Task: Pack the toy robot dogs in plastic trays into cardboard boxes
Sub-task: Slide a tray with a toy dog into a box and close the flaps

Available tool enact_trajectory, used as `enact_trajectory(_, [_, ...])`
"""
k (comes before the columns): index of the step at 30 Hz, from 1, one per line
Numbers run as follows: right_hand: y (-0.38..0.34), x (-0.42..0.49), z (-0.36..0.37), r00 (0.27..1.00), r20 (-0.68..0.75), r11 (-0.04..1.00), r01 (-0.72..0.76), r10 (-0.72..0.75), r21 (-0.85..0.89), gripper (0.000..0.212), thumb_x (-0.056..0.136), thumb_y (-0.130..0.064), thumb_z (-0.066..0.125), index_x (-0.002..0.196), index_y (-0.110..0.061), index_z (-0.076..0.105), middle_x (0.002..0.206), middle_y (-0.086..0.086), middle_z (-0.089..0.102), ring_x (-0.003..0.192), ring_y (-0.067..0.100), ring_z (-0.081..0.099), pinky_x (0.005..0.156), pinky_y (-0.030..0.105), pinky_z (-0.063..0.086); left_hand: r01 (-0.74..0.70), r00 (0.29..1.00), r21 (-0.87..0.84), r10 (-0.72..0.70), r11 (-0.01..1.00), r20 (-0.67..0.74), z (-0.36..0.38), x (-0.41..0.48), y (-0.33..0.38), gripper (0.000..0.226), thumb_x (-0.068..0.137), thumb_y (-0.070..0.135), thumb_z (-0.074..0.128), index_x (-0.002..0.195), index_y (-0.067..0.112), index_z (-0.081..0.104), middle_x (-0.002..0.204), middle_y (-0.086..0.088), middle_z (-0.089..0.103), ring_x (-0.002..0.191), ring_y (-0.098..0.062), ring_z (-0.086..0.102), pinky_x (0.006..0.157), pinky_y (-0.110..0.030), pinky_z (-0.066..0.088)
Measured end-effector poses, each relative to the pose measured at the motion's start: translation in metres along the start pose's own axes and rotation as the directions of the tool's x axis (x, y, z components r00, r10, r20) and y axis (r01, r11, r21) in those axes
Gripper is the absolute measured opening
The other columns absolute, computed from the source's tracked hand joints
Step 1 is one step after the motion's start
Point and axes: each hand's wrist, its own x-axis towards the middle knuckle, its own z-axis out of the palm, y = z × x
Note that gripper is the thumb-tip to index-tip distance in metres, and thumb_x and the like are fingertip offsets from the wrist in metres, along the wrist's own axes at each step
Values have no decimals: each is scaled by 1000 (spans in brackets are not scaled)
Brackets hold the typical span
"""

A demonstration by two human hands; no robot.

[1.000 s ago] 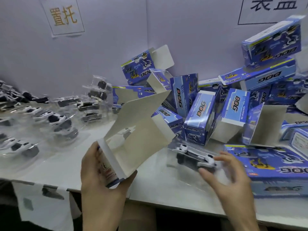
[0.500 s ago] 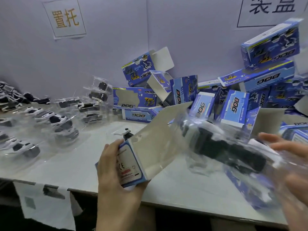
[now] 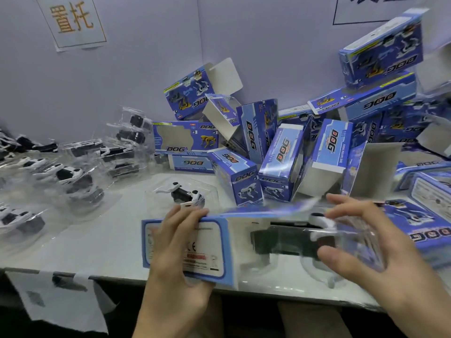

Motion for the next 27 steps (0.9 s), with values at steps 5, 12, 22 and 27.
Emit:
enact_trajectory(5, [3, 18, 20, 997, -50, 976, -53, 65, 212, 54, 64, -49, 87, 109, -41, 59, 141, -37, 39, 137, -8, 37, 107, 22, 36, 32, 999, 7, -31, 999, -25, 18, 1, 11, 91, 57, -4, 85, 137, 23, 50, 142, 7, 46, 141, -16, 37, 110, -14, 30])
enact_trajectory(12, [9, 26, -5, 915, -393, 895, 95, 94, 436, 41, 101, -1, 27, 140, 2, 41, 129, -6, 54, 105, -5, 61, 90, 17, 50, 274, 848, -542, -466, 795, -255, 22, 9, 30, 89, 34, 30, 92, 116, 39, 60, 111, 14, 71, 104, -4, 67, 88, -27, 57])
enact_trajectory(22, [2, 15, 5, 894, -447, 891, 230, -34, 391, 38, 100, 1, 36, 88, -20, 64, 83, -7, 69, 76, 14, 63, 65, 18, 51, 505, 803, -647, -585, 571, 111, 70, 11, 21, 89, 51, 42, 84, 133, 38, 49, 109, 22, 69, 99, 7, 64, 66, -4, 48])
enact_trajectory(27, [-36, 33, -10, 892, -388, 888, 356, -231, 291, 29, 92, -23, 47, 66, -21, 61, 53, -2, 47, 49, 15, 42, 49, 22, 36, 502, 829, -648, -533, 573, 170, 70, 11, 10, 101, 53, 46, 85, 145, 33, 44, 125, 8, 66, 104, 5, 63, 70, -7, 51])
